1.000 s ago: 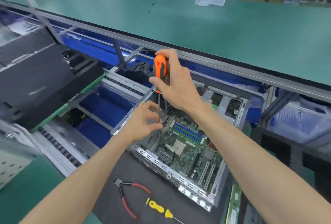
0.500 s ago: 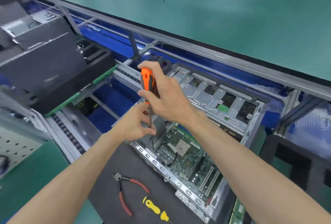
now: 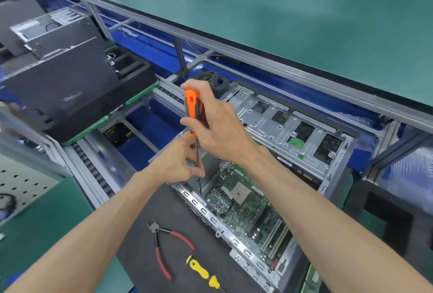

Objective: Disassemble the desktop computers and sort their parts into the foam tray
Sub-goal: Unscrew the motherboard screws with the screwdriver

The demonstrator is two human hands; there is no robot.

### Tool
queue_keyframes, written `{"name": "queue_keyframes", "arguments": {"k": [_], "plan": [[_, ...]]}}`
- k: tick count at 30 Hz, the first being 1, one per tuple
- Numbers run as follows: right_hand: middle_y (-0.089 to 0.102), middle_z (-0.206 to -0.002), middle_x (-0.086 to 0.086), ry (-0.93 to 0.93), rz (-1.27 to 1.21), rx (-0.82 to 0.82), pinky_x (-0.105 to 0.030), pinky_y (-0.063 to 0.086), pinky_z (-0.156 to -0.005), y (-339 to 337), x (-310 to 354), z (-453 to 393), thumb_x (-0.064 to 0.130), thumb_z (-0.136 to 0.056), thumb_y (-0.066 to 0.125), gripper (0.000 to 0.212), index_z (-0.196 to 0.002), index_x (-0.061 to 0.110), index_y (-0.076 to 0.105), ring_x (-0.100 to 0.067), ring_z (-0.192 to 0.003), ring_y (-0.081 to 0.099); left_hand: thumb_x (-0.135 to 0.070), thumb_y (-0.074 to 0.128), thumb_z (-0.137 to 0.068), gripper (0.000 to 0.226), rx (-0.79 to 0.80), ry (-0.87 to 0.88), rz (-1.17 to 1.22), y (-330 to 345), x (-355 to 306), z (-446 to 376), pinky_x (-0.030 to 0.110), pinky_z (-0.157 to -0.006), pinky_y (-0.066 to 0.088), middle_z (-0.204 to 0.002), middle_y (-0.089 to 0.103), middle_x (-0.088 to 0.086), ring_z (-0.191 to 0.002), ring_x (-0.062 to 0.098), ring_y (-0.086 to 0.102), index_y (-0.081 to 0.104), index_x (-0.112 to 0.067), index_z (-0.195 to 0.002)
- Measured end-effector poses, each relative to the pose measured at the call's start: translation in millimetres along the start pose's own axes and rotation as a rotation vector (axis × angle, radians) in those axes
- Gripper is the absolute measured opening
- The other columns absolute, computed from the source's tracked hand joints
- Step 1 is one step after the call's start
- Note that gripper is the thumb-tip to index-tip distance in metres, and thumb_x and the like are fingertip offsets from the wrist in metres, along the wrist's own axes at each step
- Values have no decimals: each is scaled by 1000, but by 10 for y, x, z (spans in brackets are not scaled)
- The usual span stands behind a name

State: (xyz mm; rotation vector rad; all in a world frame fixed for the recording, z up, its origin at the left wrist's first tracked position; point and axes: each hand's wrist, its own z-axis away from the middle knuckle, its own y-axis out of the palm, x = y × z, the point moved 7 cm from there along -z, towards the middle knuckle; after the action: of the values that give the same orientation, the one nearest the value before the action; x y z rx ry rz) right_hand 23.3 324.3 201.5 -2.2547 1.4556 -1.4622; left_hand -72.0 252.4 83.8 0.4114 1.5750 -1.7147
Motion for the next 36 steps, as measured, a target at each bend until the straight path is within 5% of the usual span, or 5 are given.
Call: {"name": "queue_keyframes", "arguments": {"k": [5,21,26,31,36], "plan": [[28,-62,11,-9,-3,-5,-15,32,-52,2,19,-8,18,-94,65,51,-136,22,36,-5,-56,45,-7,88,-72,35,-14,10,3,-8,-29,25,0,-78,40,-107,71,-2,-90,-10,62,53,-15,-78],[30,-64,10,-24,-14,25,-18,30,-53,24,88,-17,18,-92,66,50,-133,22,37,-11,-54,41,-12,88,-72,45,-19,47,9,-20,-43,35,22,-89,51,-83,72,-5,-88,2,67,62,-13,-109],[44,-69,2,-103,26,173,-43,45,-59,-32,228,-88,7,-81,60,30,-103,21,45,-21,-64,44,-15,88,-72,16,-18,81,-68,-15,-23,52,0,-82,36,-92,69,-19,-91,-6,57,74,-23,-71],[49,-64,5,-109,403,187,-38,43,-56,-58,318,-228,52,-96,53,32,-91,22,42,-28,-63,52,-14,86,-74,27,-46,101,17,-38,-6,114,13,-94,40,-100,63,-42,-99,-10,62,75,-10,-99],[56,-62,4,-104,285,349,-40,52,-64,-3,410,-303,24,-87,65,14,-82,20,53,-16,-62,52,-20,87,-72,11,-35,88,-22,-55,-10,124,34,-106,44,-105,67,-32,-112,-4,59,80,-23,-80]]}}
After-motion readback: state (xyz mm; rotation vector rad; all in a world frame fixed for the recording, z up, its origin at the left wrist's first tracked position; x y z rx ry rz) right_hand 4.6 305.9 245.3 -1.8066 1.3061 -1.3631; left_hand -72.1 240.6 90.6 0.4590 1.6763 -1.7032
